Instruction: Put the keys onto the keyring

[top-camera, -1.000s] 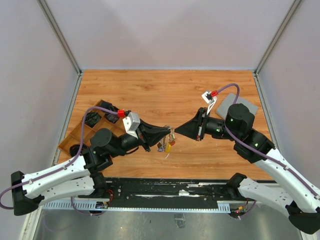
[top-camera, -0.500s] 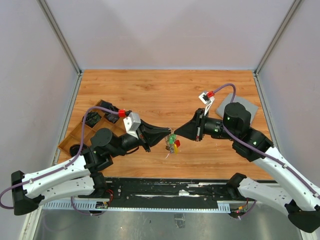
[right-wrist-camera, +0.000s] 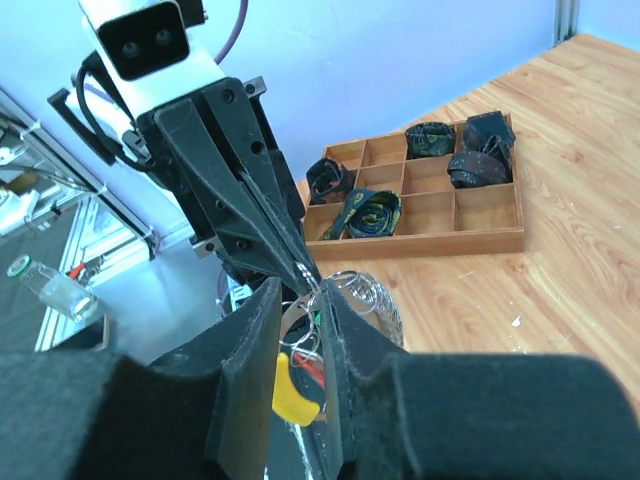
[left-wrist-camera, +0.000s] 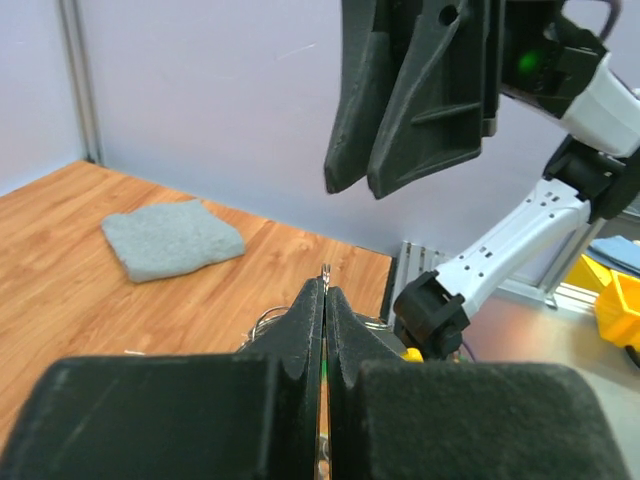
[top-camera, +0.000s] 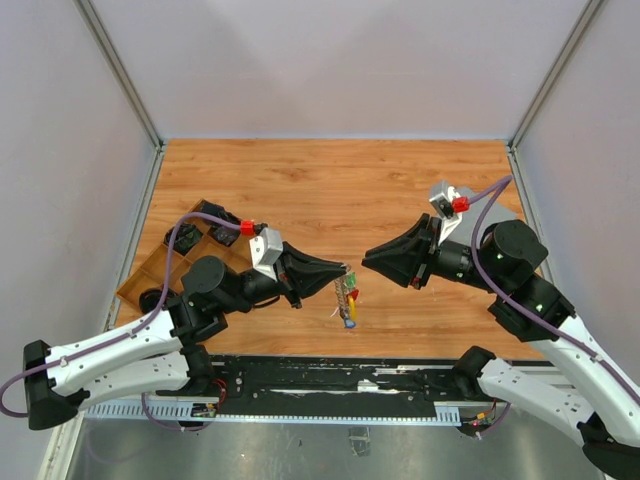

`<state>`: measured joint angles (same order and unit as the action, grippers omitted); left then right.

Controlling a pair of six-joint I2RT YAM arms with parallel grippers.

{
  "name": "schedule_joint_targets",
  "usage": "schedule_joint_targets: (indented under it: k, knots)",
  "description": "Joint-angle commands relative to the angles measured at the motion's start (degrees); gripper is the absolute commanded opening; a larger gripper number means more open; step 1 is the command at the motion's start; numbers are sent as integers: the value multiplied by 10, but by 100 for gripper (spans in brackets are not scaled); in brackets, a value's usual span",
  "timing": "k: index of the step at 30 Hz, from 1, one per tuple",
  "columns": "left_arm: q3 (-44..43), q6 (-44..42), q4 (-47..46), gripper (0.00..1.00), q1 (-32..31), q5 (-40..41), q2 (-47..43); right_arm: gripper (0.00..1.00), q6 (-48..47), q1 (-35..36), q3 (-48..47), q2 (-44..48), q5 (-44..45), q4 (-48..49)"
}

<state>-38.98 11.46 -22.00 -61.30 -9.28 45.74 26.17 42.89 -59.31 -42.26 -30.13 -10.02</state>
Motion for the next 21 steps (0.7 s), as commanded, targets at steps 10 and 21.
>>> schedule_joint_targets:
  k: [10,21]
  knots:
    - [-23,17,-78,1,3,-60,-1,30,-76,-6,49,-8,-137,89]
    - [-24,17,-80,0,2,-66,2,26,-73,-5,55,-17,-160,104]
